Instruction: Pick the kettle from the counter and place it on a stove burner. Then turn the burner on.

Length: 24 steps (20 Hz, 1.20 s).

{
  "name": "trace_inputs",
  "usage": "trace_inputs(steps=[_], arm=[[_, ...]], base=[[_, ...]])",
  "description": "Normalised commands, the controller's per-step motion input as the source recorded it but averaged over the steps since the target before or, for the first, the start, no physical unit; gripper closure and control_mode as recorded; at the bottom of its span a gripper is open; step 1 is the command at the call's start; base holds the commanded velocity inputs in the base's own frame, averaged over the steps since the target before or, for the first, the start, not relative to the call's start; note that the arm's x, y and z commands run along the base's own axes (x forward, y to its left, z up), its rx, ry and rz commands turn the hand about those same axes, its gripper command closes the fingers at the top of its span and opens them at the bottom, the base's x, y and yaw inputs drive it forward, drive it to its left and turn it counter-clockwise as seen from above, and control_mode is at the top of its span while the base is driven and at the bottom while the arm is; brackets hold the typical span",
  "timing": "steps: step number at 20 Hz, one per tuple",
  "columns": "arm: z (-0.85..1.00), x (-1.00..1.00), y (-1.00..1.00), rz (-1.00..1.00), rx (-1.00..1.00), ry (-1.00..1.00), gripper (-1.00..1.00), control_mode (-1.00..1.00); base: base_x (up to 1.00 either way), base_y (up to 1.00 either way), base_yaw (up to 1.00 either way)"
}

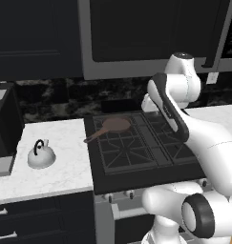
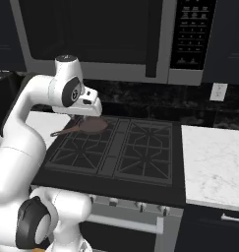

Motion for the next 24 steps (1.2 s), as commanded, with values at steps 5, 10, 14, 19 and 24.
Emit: trace_inputs(steps=[5, 10, 14, 19, 24], arm=[[0.0, 0.0, 0.01, 0.0, 0.0, 0.0, -1.0, -1.0], [0.01, -0.59, 0.47, 0.11, -0.04, -0.17, -1.0, -1.0], [-0.02, -0.61, 0.86, 0.07, 0.13, -0.15, -1.0, -1.0], [0.0, -0.59, 1.0, 0.08, 0.1, -0.16, -1.0, -1.0], [0.0, -0.55, 1.0, 0.09, 0.04, -0.17, -1.0, -1.0]], base=[[0.0, 0.0, 0.0], [0.0, 0.0, 0.0], [0.0, 0.0, 0.0], [0.0, 0.0, 0.0], [0.0, 0.0, 0.0]])
